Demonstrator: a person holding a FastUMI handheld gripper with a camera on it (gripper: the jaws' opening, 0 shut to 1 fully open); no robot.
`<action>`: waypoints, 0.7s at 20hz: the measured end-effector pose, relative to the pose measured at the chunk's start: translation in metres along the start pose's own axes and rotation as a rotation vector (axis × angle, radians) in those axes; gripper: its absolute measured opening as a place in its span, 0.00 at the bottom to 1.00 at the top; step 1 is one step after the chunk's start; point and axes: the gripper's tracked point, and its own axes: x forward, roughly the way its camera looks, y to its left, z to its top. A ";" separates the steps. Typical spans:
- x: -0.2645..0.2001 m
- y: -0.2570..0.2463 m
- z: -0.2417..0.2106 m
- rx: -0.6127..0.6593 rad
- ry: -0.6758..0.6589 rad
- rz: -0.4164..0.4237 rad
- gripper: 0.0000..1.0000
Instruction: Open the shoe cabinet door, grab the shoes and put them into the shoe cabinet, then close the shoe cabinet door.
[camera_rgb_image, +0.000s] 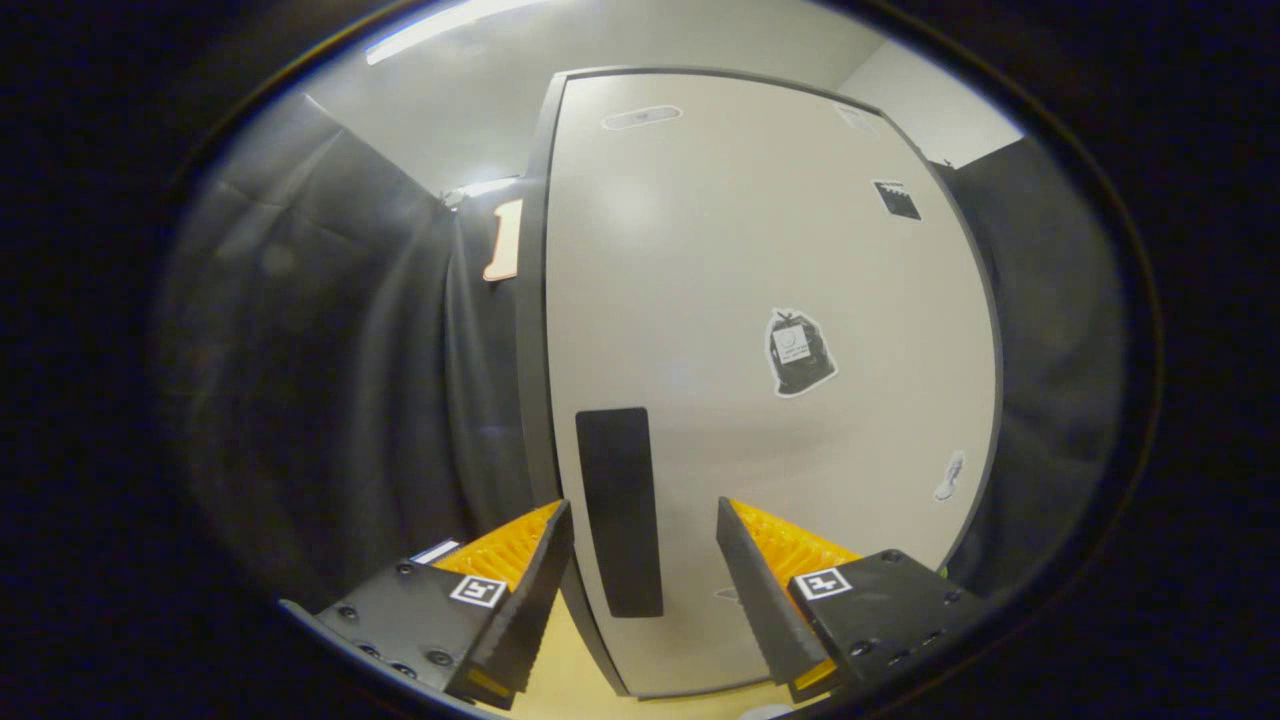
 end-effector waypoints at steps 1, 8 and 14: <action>-0.002 0.001 0.000 0.001 0.000 0.006 0.67; 0.010 0.004 0.000 0.001 -0.005 0.016 0.67; 0.014 0.007 -0.001 -0.005 -0.015 0.013 0.54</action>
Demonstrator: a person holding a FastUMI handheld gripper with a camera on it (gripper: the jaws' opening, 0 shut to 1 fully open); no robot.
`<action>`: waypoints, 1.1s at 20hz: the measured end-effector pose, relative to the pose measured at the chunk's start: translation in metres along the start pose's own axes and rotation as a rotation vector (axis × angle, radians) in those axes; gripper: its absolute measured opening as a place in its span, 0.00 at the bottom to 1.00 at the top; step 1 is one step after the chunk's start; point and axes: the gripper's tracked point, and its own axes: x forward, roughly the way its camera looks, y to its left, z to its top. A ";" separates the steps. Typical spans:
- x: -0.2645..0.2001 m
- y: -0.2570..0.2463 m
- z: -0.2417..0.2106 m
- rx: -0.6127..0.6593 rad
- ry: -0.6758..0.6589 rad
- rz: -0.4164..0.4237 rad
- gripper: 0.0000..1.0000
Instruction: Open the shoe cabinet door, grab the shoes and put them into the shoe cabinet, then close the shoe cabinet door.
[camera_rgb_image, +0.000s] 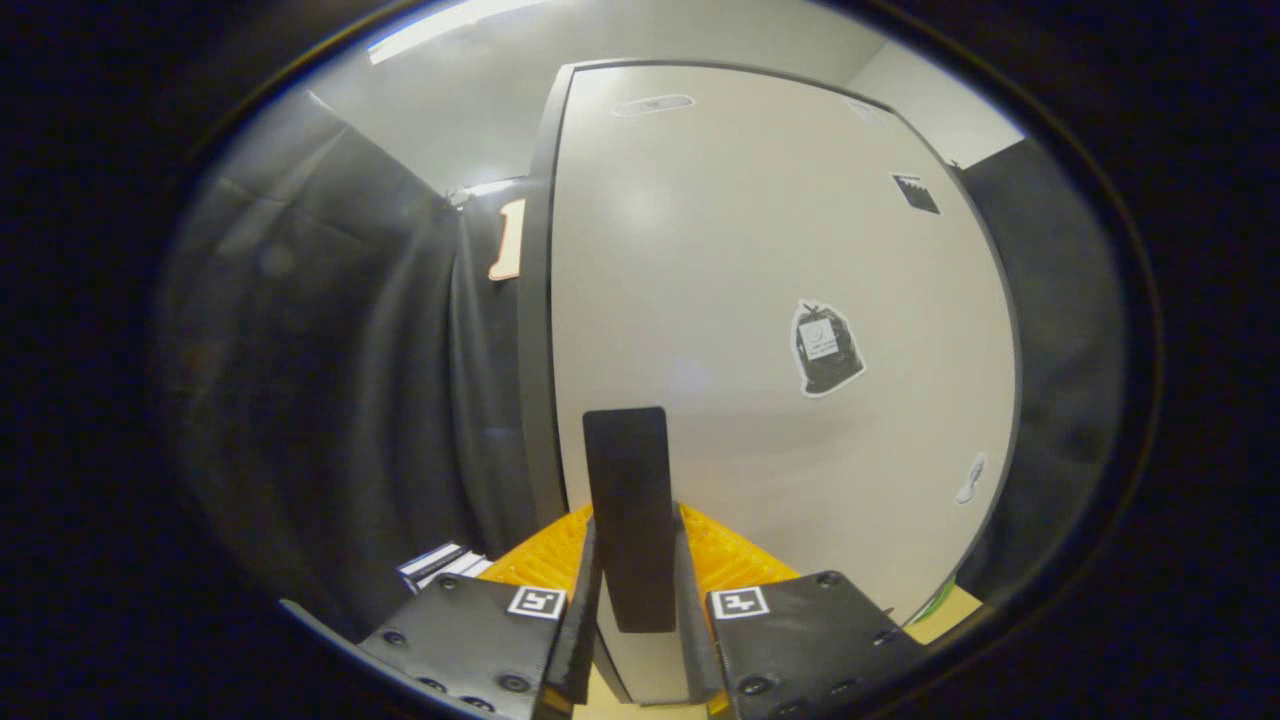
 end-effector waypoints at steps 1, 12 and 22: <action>0.002 0.003 -0.002 0.002 0.001 0.013 0.50; -0.001 0.001 0.000 0.012 -0.023 -0.010 0.18; -0.031 -0.005 0.002 0.023 -0.048 -0.050 0.16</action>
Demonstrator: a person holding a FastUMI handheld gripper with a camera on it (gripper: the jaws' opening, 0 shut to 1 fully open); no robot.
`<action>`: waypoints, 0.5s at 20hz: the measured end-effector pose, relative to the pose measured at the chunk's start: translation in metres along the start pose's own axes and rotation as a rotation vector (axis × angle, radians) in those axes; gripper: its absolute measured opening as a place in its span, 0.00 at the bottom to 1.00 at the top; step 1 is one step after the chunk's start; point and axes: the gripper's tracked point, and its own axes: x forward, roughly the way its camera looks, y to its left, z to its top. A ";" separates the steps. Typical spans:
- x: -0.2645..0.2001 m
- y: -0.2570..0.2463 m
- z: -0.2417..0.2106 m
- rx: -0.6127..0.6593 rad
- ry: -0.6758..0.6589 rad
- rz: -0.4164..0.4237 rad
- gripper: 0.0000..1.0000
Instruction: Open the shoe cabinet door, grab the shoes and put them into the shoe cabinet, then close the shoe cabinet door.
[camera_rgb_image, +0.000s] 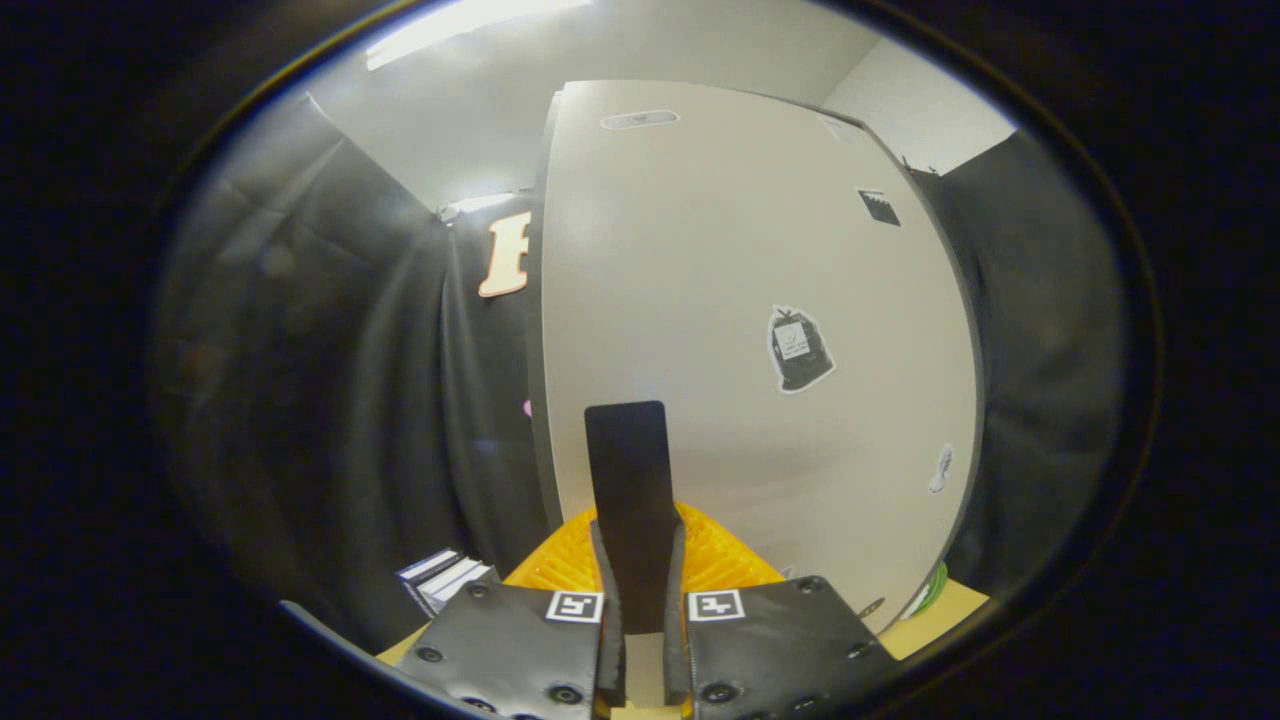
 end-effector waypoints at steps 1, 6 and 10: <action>-0.004 -0.002 0.000 0.000 -0.002 -0.004 0.16; -0.009 -0.005 0.003 -0.006 -0.013 -0.030 0.16; -0.008 -0.006 0.004 -0.008 -0.020 -0.050 0.16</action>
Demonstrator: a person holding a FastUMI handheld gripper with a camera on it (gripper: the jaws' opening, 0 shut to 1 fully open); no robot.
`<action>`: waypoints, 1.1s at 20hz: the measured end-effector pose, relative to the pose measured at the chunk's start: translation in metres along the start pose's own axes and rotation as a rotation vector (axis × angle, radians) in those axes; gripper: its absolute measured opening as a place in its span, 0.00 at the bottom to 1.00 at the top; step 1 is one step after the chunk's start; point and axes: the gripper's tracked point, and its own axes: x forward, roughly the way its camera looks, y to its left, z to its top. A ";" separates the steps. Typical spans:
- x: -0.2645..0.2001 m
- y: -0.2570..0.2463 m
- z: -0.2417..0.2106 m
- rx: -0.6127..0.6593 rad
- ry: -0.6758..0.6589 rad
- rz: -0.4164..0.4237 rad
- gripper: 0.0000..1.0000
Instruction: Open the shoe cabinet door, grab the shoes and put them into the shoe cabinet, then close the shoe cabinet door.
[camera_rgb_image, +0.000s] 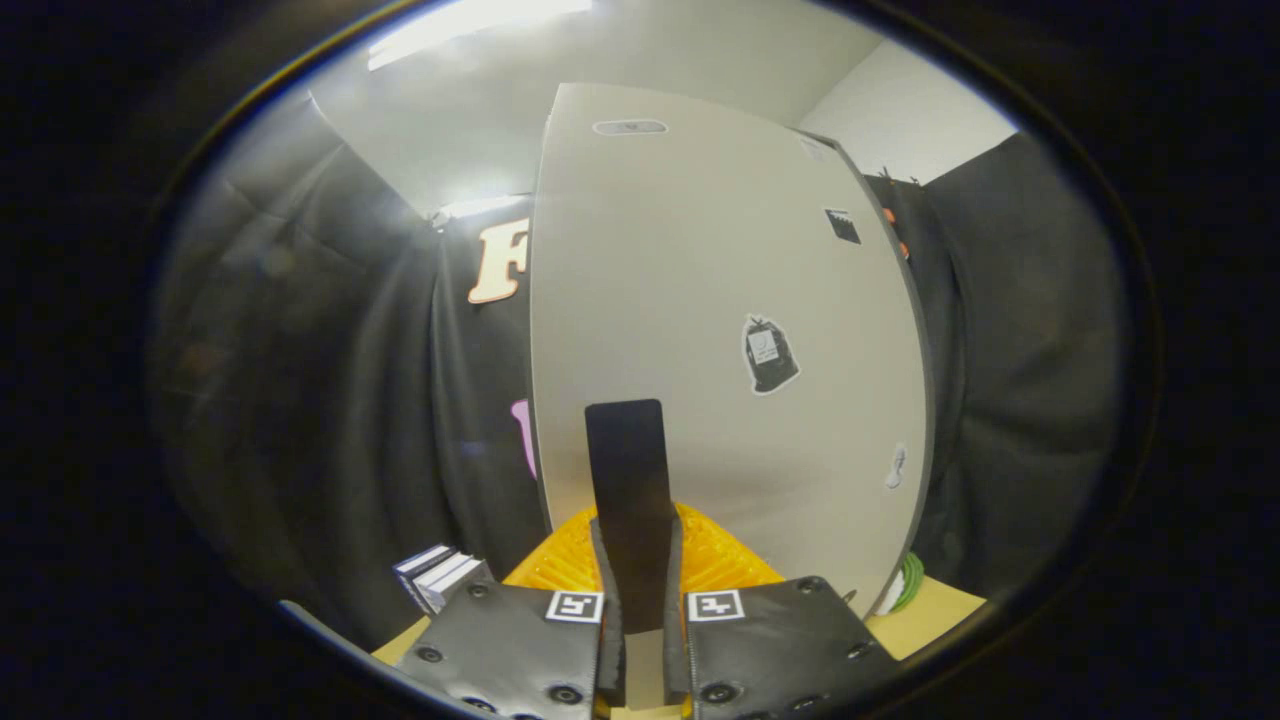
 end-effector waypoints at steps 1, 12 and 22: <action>0.000 0.000 0.000 -0.001 -0.002 -0.004 0.16; 0.001 0.011 0.000 -0.004 -0.003 0.138 0.16; 0.000 0.018 0.001 0.044 -0.001 0.255 0.16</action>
